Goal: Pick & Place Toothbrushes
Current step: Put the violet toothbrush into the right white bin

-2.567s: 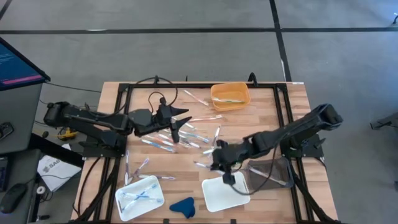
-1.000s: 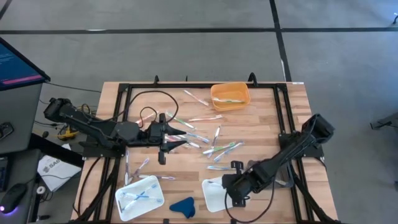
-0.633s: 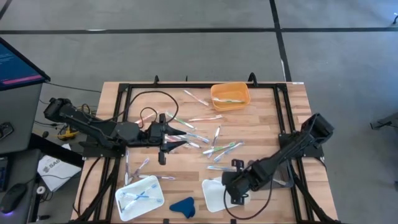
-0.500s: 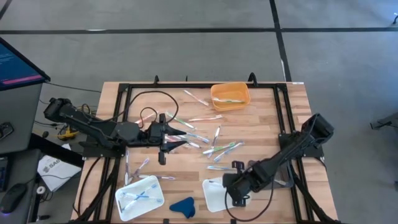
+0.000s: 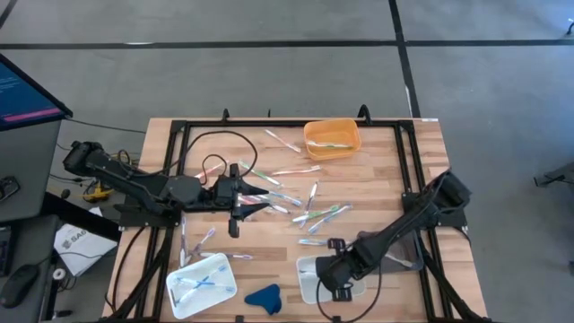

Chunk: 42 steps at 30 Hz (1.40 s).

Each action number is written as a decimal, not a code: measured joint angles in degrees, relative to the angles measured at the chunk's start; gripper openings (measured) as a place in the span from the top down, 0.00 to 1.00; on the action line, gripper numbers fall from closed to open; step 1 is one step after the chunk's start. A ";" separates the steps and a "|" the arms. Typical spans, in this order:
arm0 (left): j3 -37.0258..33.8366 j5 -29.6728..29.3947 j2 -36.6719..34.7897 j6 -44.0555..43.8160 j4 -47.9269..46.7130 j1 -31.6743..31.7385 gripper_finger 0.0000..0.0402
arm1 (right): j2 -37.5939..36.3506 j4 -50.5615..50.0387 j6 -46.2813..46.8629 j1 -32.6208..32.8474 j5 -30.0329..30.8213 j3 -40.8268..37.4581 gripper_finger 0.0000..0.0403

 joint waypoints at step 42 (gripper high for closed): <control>0.00 1.56 0.00 -0.02 -0.03 0.00 0.64 | 0.00 0.95 0.95 -2.06 6.54 2.29 0.80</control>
